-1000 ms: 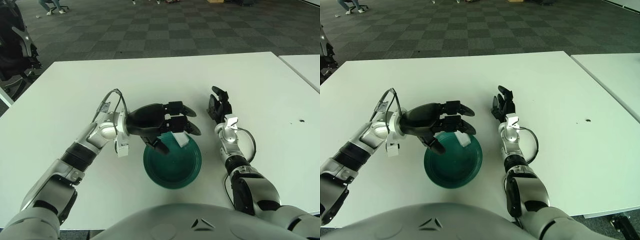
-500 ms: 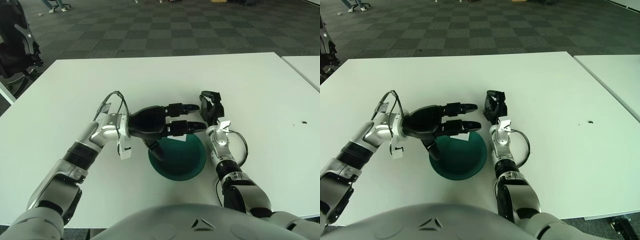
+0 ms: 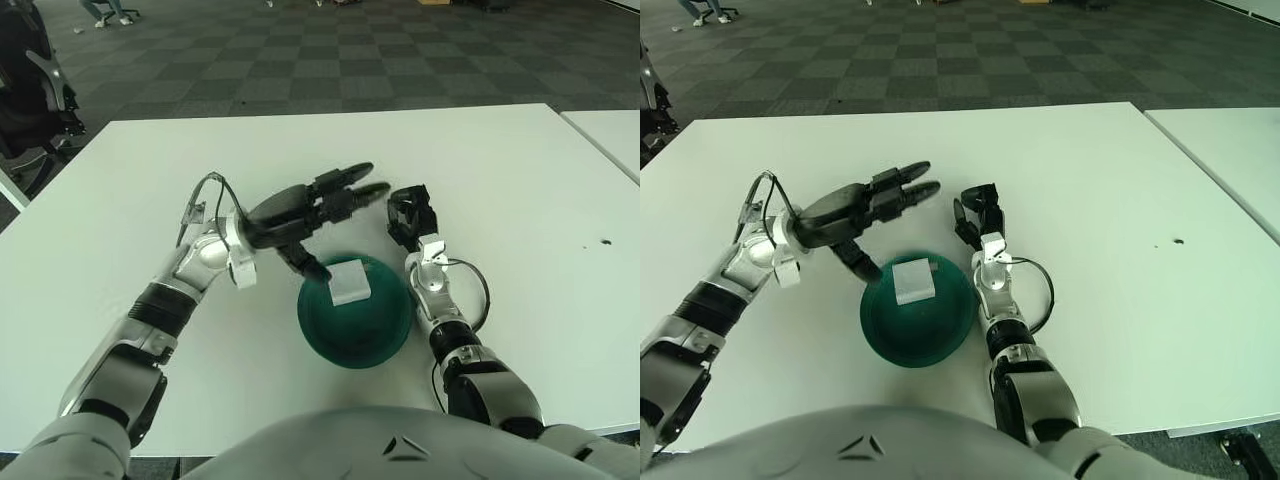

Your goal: Put the charger into the plate.

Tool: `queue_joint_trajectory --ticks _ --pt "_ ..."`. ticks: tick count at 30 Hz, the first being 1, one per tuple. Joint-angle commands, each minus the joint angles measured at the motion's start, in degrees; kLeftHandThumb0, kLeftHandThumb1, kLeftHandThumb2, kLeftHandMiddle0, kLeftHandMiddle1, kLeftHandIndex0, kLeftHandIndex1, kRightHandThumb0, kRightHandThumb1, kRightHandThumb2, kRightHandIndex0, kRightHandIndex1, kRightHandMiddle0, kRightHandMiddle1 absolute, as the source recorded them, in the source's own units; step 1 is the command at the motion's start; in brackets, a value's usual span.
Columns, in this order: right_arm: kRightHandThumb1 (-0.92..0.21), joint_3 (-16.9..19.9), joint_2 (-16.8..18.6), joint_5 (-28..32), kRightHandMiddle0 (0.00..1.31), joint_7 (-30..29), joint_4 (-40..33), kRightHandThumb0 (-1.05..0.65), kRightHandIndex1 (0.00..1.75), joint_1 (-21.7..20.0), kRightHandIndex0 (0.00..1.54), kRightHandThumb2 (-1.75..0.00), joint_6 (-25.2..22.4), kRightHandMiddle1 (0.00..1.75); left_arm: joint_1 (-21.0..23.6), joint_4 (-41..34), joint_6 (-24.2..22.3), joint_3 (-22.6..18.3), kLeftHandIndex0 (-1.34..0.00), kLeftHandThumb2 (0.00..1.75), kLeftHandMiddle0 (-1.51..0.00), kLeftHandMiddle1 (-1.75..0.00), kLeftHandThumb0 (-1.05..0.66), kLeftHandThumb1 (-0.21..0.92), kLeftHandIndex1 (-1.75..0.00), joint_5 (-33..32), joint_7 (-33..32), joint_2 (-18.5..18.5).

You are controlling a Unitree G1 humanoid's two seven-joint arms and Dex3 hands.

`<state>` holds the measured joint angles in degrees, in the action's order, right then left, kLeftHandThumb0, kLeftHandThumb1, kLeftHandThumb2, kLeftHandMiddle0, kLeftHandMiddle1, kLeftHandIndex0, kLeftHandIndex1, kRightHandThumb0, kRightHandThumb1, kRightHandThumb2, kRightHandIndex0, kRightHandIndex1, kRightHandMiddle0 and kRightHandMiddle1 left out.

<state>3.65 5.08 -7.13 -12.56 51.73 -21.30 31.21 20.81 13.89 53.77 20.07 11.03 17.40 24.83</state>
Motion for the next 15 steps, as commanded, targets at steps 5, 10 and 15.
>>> queue_joint_trajectory --ticks 5,10,15 --pt "-0.92 4.83 -3.07 5.86 0.09 7.98 15.88 -0.49 0.73 3.38 0.1 -0.61 -11.87 1.42 -12.58 -15.52 -37.66 -7.65 0.0 0.9 0.0 0.0 -1.05 0.92 0.0 -20.82 -10.42 -12.16" --pt "-0.92 5.08 -3.81 6.12 0.01 8.94 16.55 -0.64 0.55 2.03 0.15 -0.71 -11.77 0.91 -15.8 8.94 -15.97 -13.35 0.0 0.94 0.0 0.0 -1.05 0.92 0.0 -26.73 -7.89 -20.25" --pt "-0.92 5.65 -4.32 6.59 0.0 9.81 17.89 -0.67 0.5 0.89 0.17 -0.72 -11.16 0.78 -12.76 18.82 -14.44 -19.73 -0.02 0.98 0.0 0.0 -1.05 0.92 -0.01 -29.87 -6.84 -21.98"
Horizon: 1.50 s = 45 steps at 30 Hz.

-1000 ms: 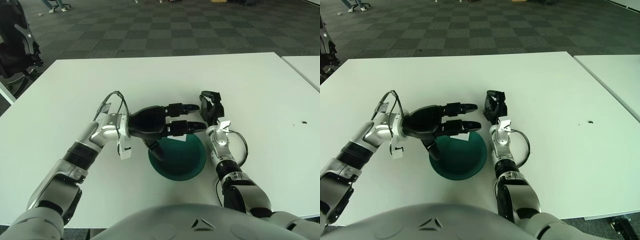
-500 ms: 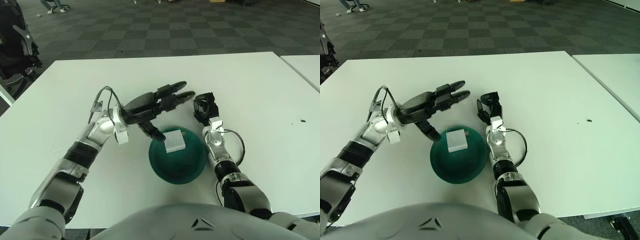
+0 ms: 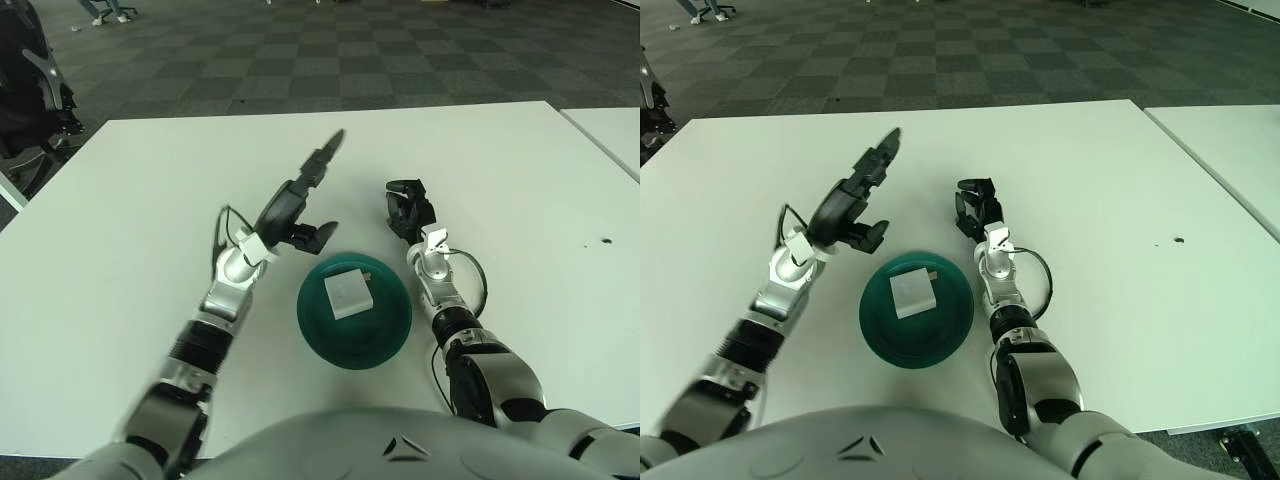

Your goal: Put the charger into the plate.

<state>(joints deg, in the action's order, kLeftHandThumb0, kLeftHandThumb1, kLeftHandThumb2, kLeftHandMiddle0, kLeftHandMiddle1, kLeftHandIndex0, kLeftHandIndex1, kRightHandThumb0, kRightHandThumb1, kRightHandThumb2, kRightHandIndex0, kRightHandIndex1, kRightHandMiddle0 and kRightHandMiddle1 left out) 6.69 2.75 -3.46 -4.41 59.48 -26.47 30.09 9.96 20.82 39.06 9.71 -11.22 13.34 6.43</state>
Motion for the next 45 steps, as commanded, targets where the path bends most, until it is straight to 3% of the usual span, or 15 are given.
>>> queue_joint_trajectory --ticks 1,7,9,14,23,26,34,40,45 --pt "-0.92 2.77 -2.16 3.02 0.0 1.78 10.52 -0.68 0.5 5.47 0.18 -0.71 -10.25 0.77 -1.21 12.27 0.02 -9.63 -0.03 0.99 -0.01 0.0 -1.05 0.92 -0.02 -7.2 -3.36 -4.12" --pt "-0.92 3.16 -2.64 3.31 0.0 2.33 12.04 -0.69 0.48 3.77 0.18 -0.69 -10.19 0.75 -4.27 7.74 -5.12 -9.75 -0.06 1.06 -0.01 0.0 -1.05 0.92 -0.05 -1.6 -9.71 -6.95" --pt "-0.92 3.23 -2.81 3.43 0.0 2.39 12.39 -0.7 0.47 3.09 0.18 -0.68 -10.43 0.74 -4.16 7.66 -6.54 -9.96 -0.02 1.09 -0.01 0.0 -1.05 0.92 -0.14 -0.51 -10.75 -7.26" --pt "-0.92 3.41 -3.03 3.68 0.0 2.49 12.57 -0.71 0.45 2.49 0.18 -0.68 -10.18 0.75 -4.07 11.45 -10.12 -11.44 0.0 1.12 -0.02 0.0 -1.04 0.92 -0.19 0.39 -13.59 -8.74" --pt "-0.92 4.59 -3.06 4.23 0.0 1.43 12.63 -0.73 0.44 1.5 0.18 -0.67 -8.18 0.81 -1.45 17.44 -11.37 -14.0 0.0 1.13 -0.03 -0.01 -0.99 0.92 -0.17 1.75 -16.11 -10.41" --pt "-0.92 4.81 -3.15 4.35 0.0 0.92 12.9 -0.76 0.36 0.68 0.18 -0.69 -8.12 0.81 0.19 19.33 -11.41 -14.67 0.0 1.12 -0.04 -0.01 -0.97 0.92 -0.19 2.53 -16.62 -10.2" --pt "-0.92 4.15 -2.39 3.32 0.0 -0.17 12.13 -0.83 0.15 1.78 0.18 -0.78 -2.15 0.72 1.26 23.9 -4.4 -14.29 0.0 1.15 -0.12 -0.04 -0.92 0.92 -0.36 12.24 -24.47 -7.78" --pt "-0.92 3.0 -1.98 2.51 0.0 0.66 12.02 -0.88 0.08 2.52 0.14 -0.83 1.52 0.62 1.04 25.66 -1.14 -14.27 0.0 1.13 -0.18 -0.05 -0.9 0.92 -0.47 14.62 -26.7 -7.68" --pt "-0.92 4.05 -1.5 4.51 0.0 6.66 12.76 -0.93 0.03 5.44 0.07 -0.84 5.65 0.48 -1.61 26.58 2.78 -13.92 0.0 1.09 -0.21 -0.05 -0.89 0.92 -0.57 14.42 -25.41 -7.7"
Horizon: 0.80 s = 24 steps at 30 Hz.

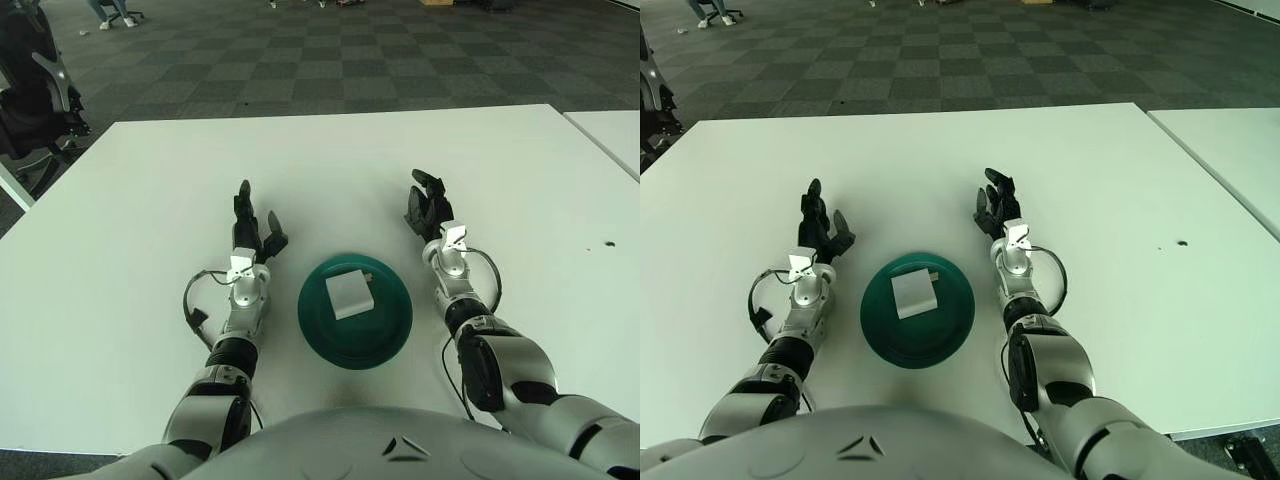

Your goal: Put the charger into the plate.

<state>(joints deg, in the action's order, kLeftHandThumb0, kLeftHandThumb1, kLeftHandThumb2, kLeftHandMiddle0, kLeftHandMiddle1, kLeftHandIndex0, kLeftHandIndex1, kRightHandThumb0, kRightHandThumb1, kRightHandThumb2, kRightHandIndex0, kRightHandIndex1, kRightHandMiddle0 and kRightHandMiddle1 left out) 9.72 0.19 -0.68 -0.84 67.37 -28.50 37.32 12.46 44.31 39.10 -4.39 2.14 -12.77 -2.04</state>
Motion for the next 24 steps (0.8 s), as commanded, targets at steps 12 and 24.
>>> queue_joint_trajectory --ticks 12,24 --pt "-0.92 2.19 1.23 3.77 0.0 10.62 4.77 -1.0 0.0 10.16 0.0 -0.88 1.84 0.21 -5.53 7.83 8.59 0.15 0.0 1.05 -0.2 -0.02 -0.92 0.92 -0.63 0.94 1.96 0.78" --pt "-0.92 1.24 0.12 2.23 0.0 12.31 4.32 -0.99 0.0 14.36 0.0 -0.86 6.15 0.16 -9.51 8.62 15.37 0.17 0.0 1.05 -0.19 -0.02 -0.93 0.92 -0.6 1.07 2.53 0.25"
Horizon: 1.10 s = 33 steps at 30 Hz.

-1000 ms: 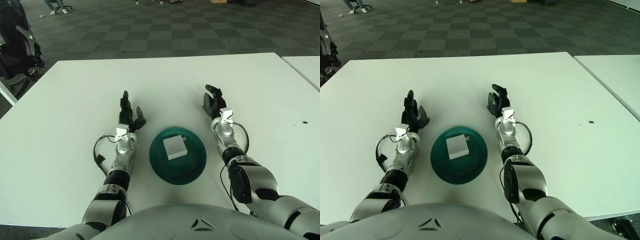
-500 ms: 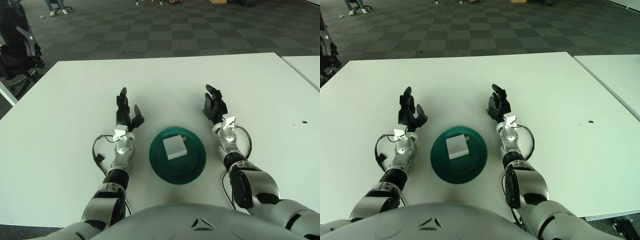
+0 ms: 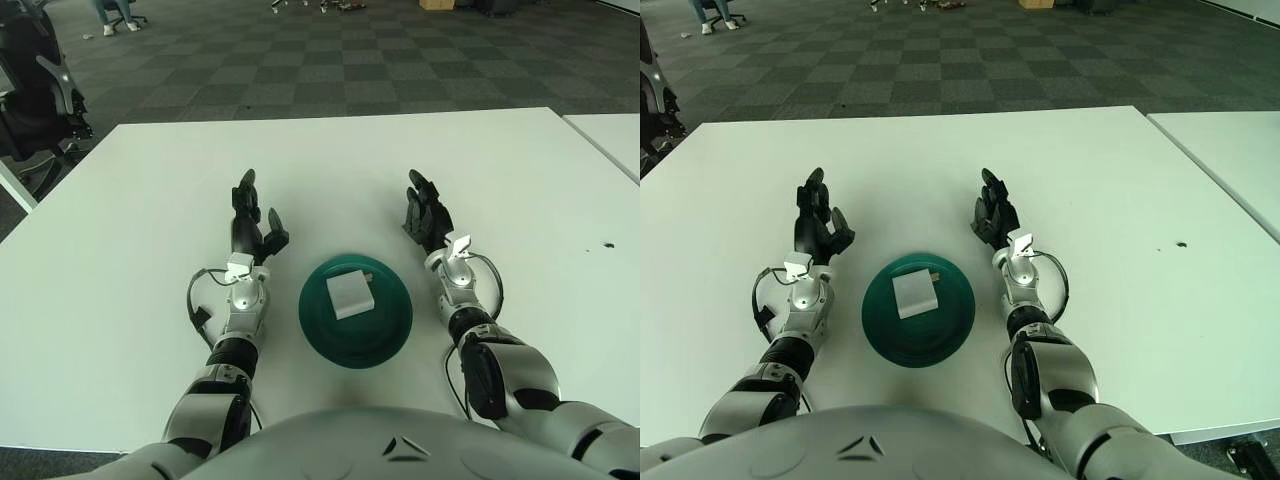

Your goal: Put the charger into the plate.

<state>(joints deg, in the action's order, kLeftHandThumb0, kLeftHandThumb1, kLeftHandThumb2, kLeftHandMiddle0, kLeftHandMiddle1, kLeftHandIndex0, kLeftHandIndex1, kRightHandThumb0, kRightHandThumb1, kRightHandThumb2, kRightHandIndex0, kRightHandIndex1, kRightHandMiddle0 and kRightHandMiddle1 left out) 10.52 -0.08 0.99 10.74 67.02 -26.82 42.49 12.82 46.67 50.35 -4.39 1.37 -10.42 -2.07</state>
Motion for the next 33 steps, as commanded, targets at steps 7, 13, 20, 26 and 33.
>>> queue_joint_trajectory --ticks 7,13,20,26,33 --pt "-0.92 0.04 1.63 1.93 0.0 3.82 1.57 -0.99 0.0 15.84 0.0 -0.83 0.7 0.15 -15.22 1.63 6.83 0.86 0.0 1.05 -0.2 -0.02 -0.93 0.92 -0.6 3.29 -0.57 -0.46" --pt "-0.92 -0.95 3.79 2.92 0.0 3.91 -8.47 -0.97 0.0 20.26 0.0 -0.81 0.41 0.14 -20.97 -4.72 7.1 1.45 0.0 1.06 -0.22 -0.03 -0.93 0.92 -0.61 4.57 -0.69 -1.13" --pt "-0.92 -2.36 5.4 1.99 0.0 1.71 -17.3 -0.91 0.0 24.94 0.0 -0.78 0.94 0.22 -24.63 -10.4 4.95 2.22 0.0 1.05 -0.24 -0.03 -0.94 0.92 -0.64 5.38 -0.54 -2.04" --pt "-0.92 -1.79 5.86 2.92 0.0 -0.01 -17.75 -0.88 0.0 24.67 0.0 -0.73 -3.86 0.27 -21.14 -11.63 -0.18 3.01 0.0 1.02 -0.26 -0.03 -0.94 0.92 -0.69 7.04 -1.55 -2.63" --pt "-0.92 -0.97 5.34 3.0 0.0 -3.5 -15.82 -0.88 0.0 20.05 0.0 -0.76 -13.89 0.18 -13.88 0.28 -2.83 1.6 0.0 1.02 -0.25 -0.02 -0.96 0.92 -0.65 3.12 2.72 0.97"
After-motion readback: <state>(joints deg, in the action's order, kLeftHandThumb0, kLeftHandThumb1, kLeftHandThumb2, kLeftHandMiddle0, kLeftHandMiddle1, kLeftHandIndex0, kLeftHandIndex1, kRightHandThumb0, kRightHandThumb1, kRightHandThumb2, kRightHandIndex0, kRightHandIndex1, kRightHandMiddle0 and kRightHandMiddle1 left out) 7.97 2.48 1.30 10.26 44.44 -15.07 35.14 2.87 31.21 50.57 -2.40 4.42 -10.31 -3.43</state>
